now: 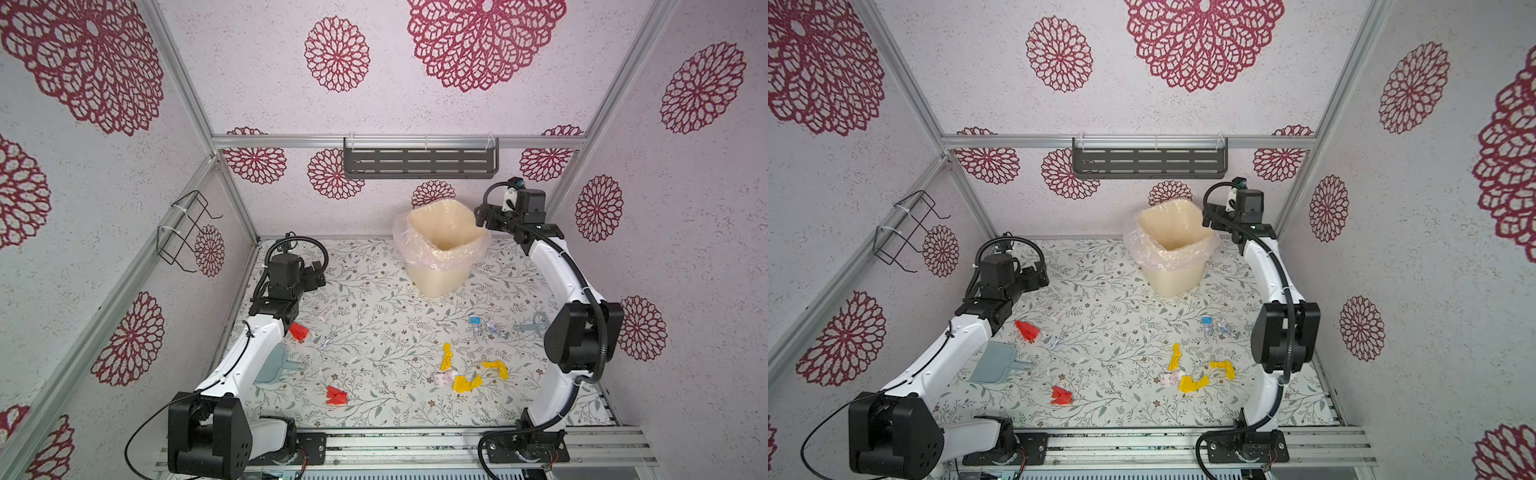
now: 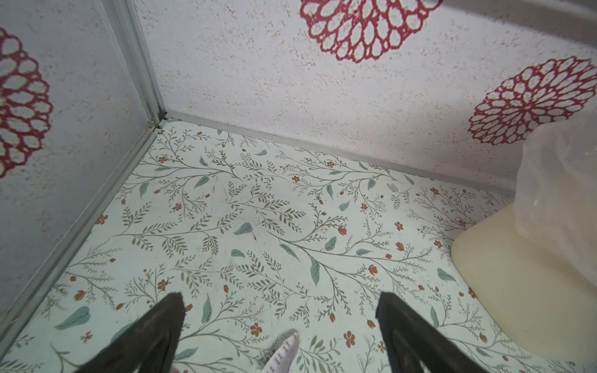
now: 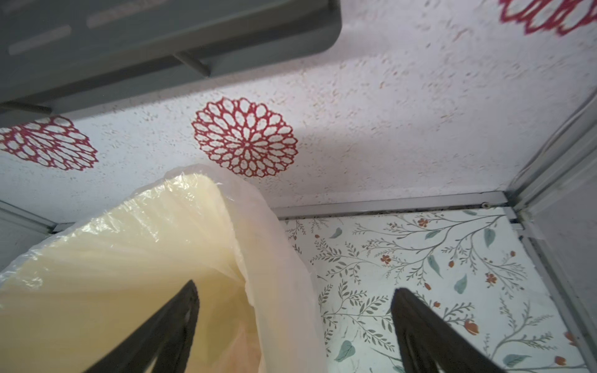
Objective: Sweep away the paper scraps from the table
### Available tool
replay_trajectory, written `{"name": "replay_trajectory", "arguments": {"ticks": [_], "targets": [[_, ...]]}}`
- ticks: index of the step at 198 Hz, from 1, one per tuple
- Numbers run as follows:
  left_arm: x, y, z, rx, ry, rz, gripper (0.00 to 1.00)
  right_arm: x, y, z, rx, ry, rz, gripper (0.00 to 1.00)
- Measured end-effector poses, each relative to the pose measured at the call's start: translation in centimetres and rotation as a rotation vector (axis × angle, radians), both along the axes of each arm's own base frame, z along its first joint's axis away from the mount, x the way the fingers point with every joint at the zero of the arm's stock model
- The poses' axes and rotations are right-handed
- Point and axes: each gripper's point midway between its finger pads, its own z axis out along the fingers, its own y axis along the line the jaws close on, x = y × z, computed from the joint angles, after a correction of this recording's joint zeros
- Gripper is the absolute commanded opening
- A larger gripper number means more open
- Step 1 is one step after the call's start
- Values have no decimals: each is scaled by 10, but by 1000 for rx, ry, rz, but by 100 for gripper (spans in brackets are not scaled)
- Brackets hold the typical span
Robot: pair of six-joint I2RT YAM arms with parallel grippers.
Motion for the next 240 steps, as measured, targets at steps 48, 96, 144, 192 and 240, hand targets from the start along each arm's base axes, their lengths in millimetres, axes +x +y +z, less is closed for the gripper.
{"name": "replay_trajectory", "arguments": {"ticks": [48,96,144,192,240], "targets": [[-2,-1,-4,-1,18,-5,97,-2,21,-27,60,99,109,82],[-5,-2,-8,-1,38,-8,97,-7,33,-21,105,122,175,70],[-6,-5,-11,-8,49,-24,97,-11,42,-30,107,178,234,59],[-6,-7,-11,-12,52,-38,97,-20,47,-38,79,220,278,51],[-8,-8,-13,-13,60,-49,97,-32,70,-45,54,253,337,47]]}}
